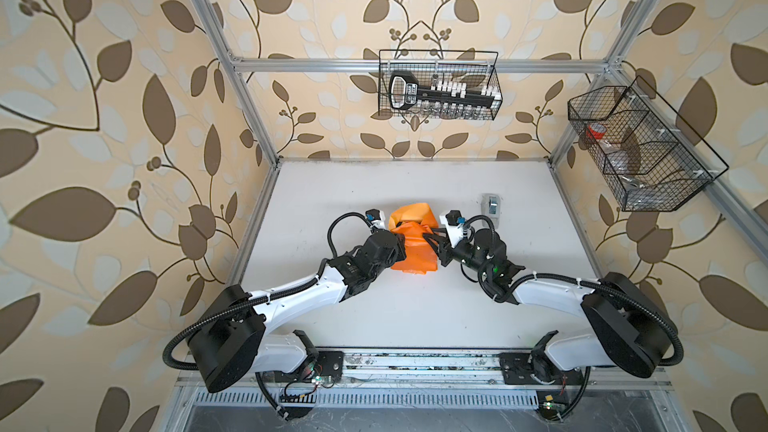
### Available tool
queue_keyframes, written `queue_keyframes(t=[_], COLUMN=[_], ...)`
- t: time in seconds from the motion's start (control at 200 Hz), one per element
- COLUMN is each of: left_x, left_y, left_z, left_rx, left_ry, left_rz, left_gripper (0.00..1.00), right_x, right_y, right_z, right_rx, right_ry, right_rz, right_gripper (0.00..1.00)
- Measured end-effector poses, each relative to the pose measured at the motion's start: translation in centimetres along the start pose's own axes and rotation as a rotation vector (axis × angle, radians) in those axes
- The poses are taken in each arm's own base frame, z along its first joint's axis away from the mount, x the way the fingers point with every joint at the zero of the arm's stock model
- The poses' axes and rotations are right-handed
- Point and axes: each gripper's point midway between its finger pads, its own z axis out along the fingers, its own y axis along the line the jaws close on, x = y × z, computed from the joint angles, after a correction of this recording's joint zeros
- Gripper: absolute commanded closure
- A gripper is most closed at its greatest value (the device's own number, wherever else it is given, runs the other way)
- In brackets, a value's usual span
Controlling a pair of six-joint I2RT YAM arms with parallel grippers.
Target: Wrap the gift box in paper
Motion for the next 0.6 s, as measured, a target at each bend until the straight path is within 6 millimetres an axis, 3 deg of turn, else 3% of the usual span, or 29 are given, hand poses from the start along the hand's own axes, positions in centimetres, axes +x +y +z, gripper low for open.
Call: queue_keyframes(t=[0.065, 0.15, 0.19, 0.41, 0.6], left_x=[0.0, 0.3, 0.5, 0.1, -1.5], left_y=[0.0, 0.5, 0.8, 1.3, -0.2], left_z=[0.0, 0.0, -0.1, -1.0, -1.3], left_rx=[-0.007, -0.029, -0.044, -0.083, -0.067], left_ry=[0.003, 0.019, 0.028, 0.046, 0.035], left_rz=[0.010, 0.027, 0.044, 0.144, 0.238], left_gripper=[0.56, 0.33, 0.30, 0.25, 0.29], right_x=[0.3, 0.7, 0.8, 1.0, 1.3], right_y=[-0.2, -0.1, 0.1, 1.4, 1.2], right_z=[0.0, 0.1, 0.2, 0.7, 0.7], right_rx=[0.013, 0.023, 0.021, 0.014, 0.027], right_ry=[0.010, 0.030, 0.036, 0.054, 0.065], right_rz=[0.004, 0.008, 0.004, -0.017, -0.022], right_gripper=[0.81, 0.82, 0.84, 0.88, 0.94])
